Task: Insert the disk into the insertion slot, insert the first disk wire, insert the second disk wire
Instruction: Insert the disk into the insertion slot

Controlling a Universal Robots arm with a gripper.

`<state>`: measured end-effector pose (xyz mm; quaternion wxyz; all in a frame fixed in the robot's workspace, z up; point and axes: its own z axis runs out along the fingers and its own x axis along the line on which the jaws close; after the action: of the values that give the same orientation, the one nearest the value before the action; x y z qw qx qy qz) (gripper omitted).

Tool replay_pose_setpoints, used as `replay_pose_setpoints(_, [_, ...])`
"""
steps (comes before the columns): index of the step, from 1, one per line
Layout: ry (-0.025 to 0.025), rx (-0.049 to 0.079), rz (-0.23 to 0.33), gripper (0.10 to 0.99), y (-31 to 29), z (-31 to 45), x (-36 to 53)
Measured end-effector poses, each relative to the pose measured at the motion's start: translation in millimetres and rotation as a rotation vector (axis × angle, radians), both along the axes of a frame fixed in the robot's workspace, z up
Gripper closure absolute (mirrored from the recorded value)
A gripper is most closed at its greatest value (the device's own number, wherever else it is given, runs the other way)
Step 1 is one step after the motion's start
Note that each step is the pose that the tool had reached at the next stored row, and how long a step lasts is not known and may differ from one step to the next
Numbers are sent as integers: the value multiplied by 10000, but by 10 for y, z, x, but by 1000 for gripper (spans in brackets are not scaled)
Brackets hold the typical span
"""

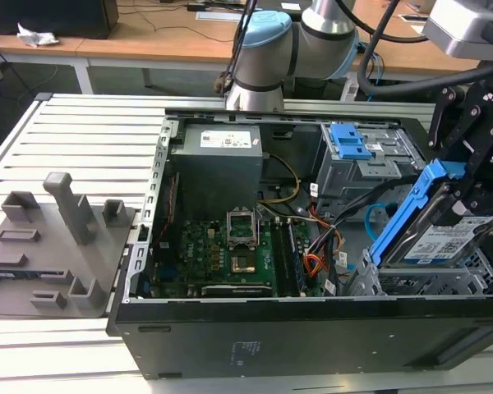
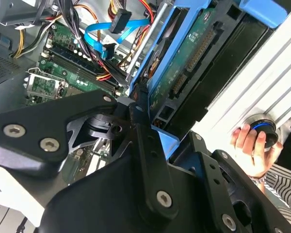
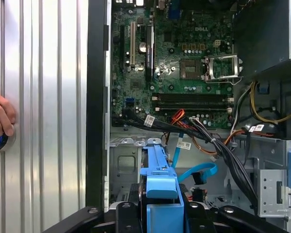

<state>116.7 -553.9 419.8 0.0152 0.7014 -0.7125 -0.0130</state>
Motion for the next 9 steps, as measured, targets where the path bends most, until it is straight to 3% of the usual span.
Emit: replay_pose_setpoints(9, [0, 1, 0, 722, 0, -158, 0])
